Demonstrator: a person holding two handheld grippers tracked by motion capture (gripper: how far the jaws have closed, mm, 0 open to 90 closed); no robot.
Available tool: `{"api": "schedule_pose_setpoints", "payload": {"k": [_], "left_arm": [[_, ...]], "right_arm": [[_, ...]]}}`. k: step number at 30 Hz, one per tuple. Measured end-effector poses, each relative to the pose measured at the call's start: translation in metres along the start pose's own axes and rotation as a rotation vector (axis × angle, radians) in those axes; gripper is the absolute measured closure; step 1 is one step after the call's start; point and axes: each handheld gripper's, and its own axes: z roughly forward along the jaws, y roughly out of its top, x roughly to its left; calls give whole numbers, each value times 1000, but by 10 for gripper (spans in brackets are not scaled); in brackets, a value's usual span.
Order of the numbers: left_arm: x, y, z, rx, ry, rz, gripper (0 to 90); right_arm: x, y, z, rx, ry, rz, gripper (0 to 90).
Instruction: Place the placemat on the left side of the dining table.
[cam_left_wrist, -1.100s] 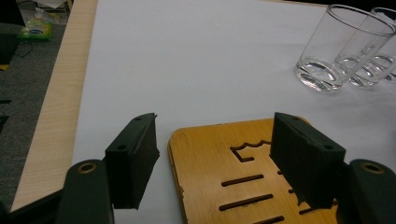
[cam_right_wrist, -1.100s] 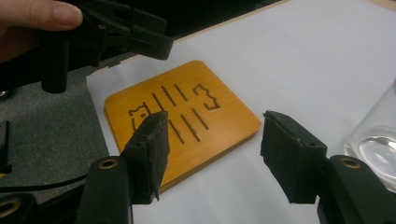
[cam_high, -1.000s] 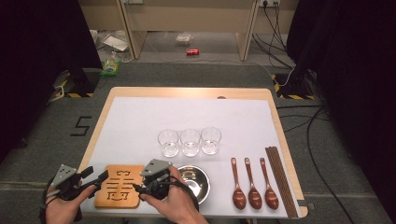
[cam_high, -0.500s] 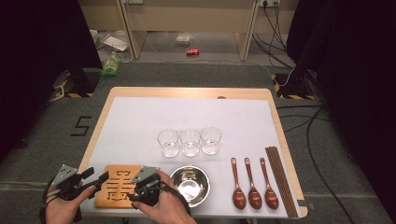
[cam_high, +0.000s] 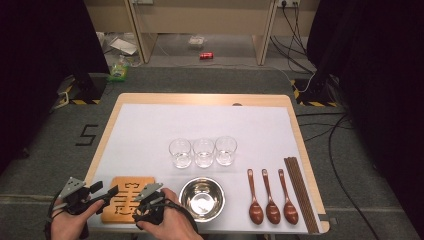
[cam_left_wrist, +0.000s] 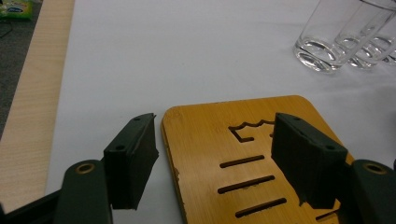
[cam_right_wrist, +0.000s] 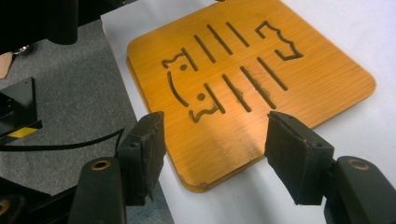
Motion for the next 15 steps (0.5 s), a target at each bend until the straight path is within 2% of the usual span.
{"api": "schedule_pose_setpoints", "payload": {"k": [15], "left_arm": [[0, -7, 7, 44, 2, -5, 308]], "right_arm": [[-4, -5, 9, 28, 16, 3, 373]]}}
